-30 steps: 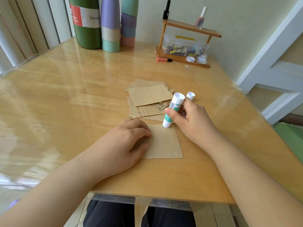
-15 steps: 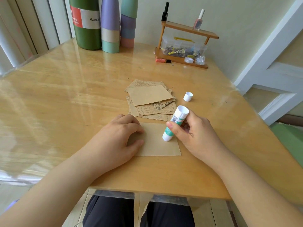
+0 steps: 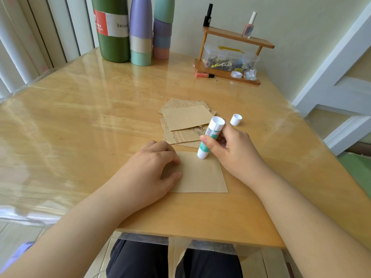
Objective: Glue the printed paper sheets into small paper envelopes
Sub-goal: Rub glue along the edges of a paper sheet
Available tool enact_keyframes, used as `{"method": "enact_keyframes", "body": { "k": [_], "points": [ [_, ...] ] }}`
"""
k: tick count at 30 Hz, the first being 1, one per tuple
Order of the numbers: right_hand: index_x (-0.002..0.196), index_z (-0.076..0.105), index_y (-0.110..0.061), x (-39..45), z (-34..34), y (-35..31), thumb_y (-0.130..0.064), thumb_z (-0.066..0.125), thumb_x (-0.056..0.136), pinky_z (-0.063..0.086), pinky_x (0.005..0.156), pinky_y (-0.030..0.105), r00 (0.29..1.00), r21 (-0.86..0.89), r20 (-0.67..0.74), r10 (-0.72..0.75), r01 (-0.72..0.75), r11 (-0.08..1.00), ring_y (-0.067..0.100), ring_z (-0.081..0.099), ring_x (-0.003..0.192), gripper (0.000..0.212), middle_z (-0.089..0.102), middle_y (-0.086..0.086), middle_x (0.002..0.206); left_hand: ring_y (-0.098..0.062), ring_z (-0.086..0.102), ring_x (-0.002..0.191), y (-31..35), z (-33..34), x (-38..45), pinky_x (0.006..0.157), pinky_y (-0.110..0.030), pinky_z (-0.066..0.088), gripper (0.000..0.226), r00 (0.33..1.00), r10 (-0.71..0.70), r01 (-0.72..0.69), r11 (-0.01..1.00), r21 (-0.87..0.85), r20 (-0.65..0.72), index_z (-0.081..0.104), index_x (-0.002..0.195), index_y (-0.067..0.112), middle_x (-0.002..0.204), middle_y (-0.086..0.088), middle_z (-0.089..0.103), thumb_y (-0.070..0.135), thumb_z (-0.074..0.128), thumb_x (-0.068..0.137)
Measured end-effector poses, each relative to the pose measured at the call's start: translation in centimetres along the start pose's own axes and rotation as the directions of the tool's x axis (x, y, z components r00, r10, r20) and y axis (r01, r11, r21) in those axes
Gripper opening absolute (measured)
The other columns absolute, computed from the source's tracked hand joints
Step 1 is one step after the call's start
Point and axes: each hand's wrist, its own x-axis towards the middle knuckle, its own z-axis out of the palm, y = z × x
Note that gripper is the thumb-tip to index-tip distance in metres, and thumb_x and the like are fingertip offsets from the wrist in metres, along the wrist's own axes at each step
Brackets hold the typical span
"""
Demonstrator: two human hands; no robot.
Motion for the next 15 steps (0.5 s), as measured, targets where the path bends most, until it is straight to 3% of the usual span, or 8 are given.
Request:
{"method": "enact_keyframes", "body": {
  "k": [2,6,15],
  "points": [
    [0.076,0.045,-0.017,0.1,0.1,0.1,-0.03,0.06,0.09,0.033,0.052,0.014,1.0,-0.011,-0.005,0.005,-0.005,1.0,0.006,0.042,0.056,0.024,0.044,-0.009,0.056,-0.01,0.045,0.093,0.0,0.0,0.0,0.078,-0.013,0.03,0.036,1.0,-0.003,0.003,1.0,0.002,-0.005,0.069,0.101,0.018,0.101,0.008,0.057,0.04,0.051,0.078],
    [0.07,0.038,-0.032,0.0,0.2,-0.1,-0.028,0.06,0.09,0.033,0.052,0.01,1.0,-0.007,-0.029,0.008,-0.008,1.0,0.001,0.045,0.054,0.031,0.043,-0.011,0.053,-0.012,0.045,0.094,0.0,-0.1,0.0,0.078,-0.016,0.03,0.031,1.0,-0.005,0.006,1.0,0.004,-0.029,0.069,0.103,0.017,0.102,0.008,0.055,0.038,0.057,0.083],
    [0.07,0.038,-0.03,-2.2,-0.3,-1.1,-0.028,0.061,0.089,0.033,0.051,0.01,1.0,0.012,-0.005,-0.002,0.002,1.0,0.001,0.043,0.053,0.03,0.041,-0.012,0.052,-0.014,0.045,0.093,-0.1,-0.1,-0.2,0.079,-0.018,0.031,0.02,0.998,-0.008,0.008,1.0,0.011,-0.058,0.069,0.103,0.017,0.102,0.008,0.056,0.025,0.066,0.085]
  ]
}}
